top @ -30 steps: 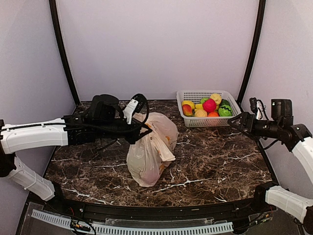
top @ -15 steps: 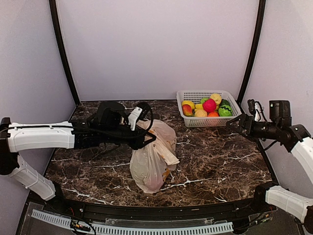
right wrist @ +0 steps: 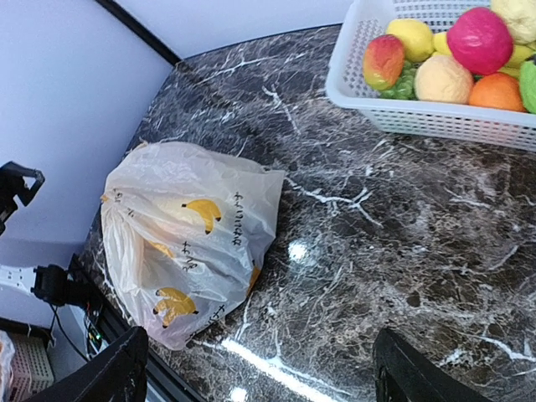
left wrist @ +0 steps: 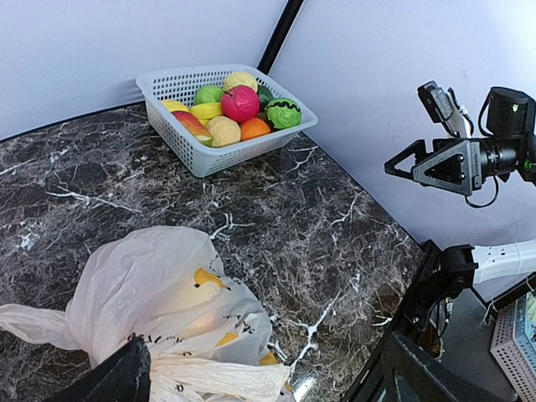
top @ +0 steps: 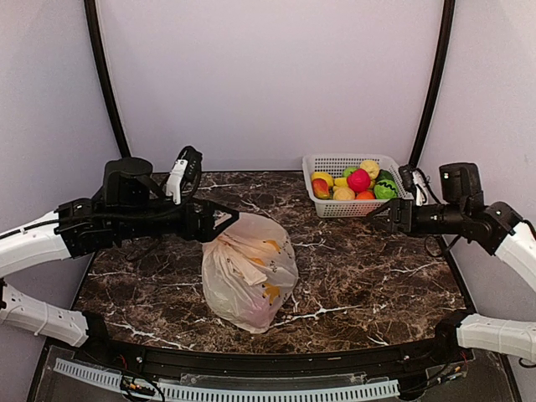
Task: Untie the knot of the plastic bag and take out the fruit
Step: Place the takeout bag at the center of the board, then untie the bag handles from the takeout bag.
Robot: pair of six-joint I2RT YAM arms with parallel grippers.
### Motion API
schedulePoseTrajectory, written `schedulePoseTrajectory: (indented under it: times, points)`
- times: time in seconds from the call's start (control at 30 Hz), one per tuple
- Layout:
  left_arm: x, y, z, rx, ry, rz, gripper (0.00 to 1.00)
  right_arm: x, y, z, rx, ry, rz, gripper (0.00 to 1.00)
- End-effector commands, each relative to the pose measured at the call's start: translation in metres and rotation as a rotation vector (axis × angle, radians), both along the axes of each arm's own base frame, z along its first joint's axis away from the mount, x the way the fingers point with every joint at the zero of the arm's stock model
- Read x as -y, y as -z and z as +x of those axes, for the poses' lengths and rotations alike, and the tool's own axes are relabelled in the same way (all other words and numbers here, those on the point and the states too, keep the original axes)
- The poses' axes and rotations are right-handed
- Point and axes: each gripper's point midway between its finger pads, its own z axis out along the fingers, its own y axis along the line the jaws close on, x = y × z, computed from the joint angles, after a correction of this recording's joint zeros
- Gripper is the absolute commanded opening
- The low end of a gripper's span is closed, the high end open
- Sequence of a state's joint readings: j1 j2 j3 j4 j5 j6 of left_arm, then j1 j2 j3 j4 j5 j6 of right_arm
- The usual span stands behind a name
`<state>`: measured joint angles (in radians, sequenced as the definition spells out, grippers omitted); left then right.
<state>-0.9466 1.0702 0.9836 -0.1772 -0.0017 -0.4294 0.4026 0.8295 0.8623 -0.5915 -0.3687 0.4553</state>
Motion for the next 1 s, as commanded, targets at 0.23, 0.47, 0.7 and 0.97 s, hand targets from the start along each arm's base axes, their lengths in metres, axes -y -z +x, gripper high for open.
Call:
schedulePoseTrajectory:
  times: [0.23,0.47,0.7,0.97]
  points:
    - [-0.048,0.09,-0.009,-0.289,-0.231,0.125,0.99,-0.097,-0.023,0.002,0.171,-0.199,-0.057,0.92]
    - [-0.068,0.12,-0.007,-0.381,-0.311,0.154,0.99,-0.158,-0.018,0.001,0.186,-0.322,-0.121,0.92]
    - [-0.065,0.136,0.0,-0.438,-0.302,0.02,0.99,-0.211,-0.025,0.016,0.242,-0.448,-0.088,0.94]
    - [-0.051,0.148,-0.003,-0.485,-0.254,-0.03,0.88,-0.262,-0.021,0.046,0.288,-0.551,-0.107,0.95]
